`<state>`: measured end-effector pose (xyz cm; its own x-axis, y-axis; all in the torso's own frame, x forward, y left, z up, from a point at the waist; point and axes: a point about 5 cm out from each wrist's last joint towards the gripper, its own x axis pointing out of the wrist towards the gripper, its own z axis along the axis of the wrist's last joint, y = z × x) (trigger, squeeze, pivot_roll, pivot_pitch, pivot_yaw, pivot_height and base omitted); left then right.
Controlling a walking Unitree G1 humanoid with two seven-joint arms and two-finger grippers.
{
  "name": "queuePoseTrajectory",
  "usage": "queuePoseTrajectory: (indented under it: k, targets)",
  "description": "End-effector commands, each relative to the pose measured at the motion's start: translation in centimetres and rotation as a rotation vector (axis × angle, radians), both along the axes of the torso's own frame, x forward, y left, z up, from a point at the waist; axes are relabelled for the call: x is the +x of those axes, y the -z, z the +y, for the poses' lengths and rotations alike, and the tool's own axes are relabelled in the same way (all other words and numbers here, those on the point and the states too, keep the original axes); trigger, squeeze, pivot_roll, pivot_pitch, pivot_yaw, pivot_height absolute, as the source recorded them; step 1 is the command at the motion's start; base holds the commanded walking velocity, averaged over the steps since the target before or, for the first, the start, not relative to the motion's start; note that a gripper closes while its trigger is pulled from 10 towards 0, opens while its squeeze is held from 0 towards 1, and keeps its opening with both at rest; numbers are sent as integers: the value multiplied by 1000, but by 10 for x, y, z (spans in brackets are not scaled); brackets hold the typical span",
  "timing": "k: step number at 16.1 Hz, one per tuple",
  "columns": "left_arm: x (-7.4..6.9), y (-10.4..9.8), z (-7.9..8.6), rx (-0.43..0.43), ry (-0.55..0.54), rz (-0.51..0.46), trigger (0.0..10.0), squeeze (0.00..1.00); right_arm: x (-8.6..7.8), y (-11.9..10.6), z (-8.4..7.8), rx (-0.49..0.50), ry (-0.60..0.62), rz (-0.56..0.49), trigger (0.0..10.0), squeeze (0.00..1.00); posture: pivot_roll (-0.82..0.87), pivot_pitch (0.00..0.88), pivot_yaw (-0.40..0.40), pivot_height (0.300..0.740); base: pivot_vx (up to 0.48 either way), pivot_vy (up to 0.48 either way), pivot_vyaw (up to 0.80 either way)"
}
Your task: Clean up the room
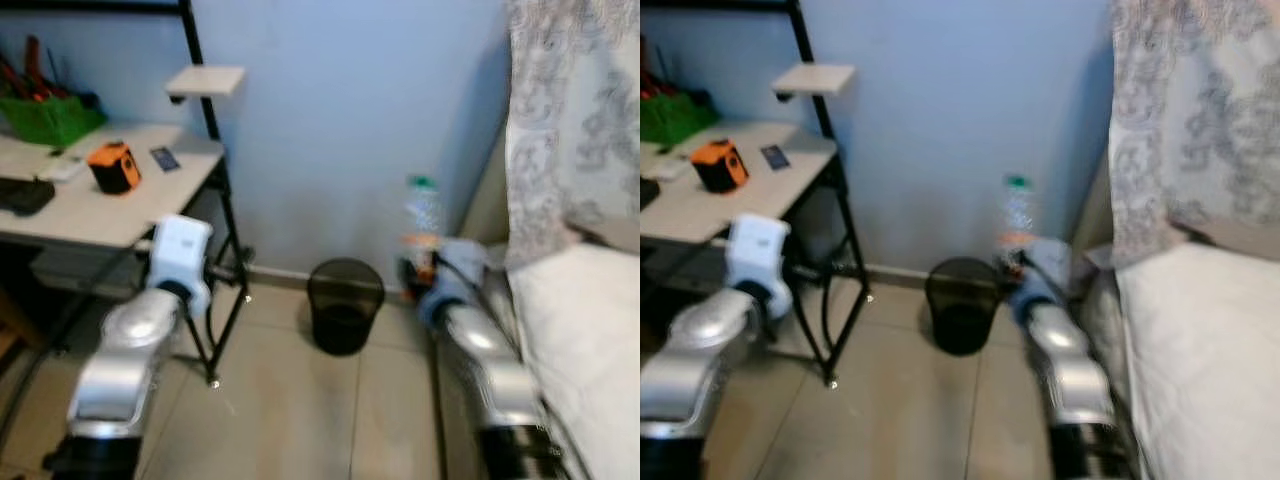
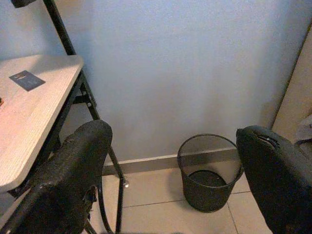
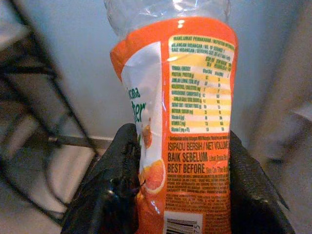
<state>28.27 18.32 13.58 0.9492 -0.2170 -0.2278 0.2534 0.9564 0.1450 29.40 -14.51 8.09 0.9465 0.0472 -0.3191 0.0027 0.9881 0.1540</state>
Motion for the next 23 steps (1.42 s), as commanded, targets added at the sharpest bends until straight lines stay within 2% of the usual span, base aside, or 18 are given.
queuePoseTrajectory:
  k: [1, 4, 6, 11, 13, 16, 23]
  targets:
    - [1, -4, 7, 19, -13, -2, 10000, 0, 2, -6, 12, 20, -17, -28, 10000, 0, 104, 0, 36, 740, 304, 0, 0]
    - [-1, -3, 6, 20, -4, 2, 10000, 0, 1, -5, 12, 7, -27, -32, 10000, 0, 105, 0, 35, 740, 304, 0, 0]
    - [-4, 1, 3, 11, 6, 19, 10000, 0, 1, -6, 8, -45, -34, -39, 10000, 0, 103, 0, 25, 740, 306, 0, 0]
    - [-4, 6, -3, 0, 32, 43, 10000, 0, 3, -7, 9, -12, -52, -32, 10000, 0, 98, 0, 15, 740, 304, 0, 0]
    - [-3, 6, 0, 1, 32, 45, 10000, 0, 5, -7, 11, 8, -65, -26, 10000, 0, 103, 0, 9, 740, 302, 0, 0]
    - [-4, 6, 5, 9, 30, 48, 10000, 0, 6, -7, 13, 13, -79, -30, 10000, 0, 109, 0, 3, 740, 303, 0, -800]
    - [-7, 7, 10, 21, 44, 55, 10000, 0, 6, -7, 15, -7, -100, -44, 10000, 0, 113, 0, 5, 740, 304, 0, 0]
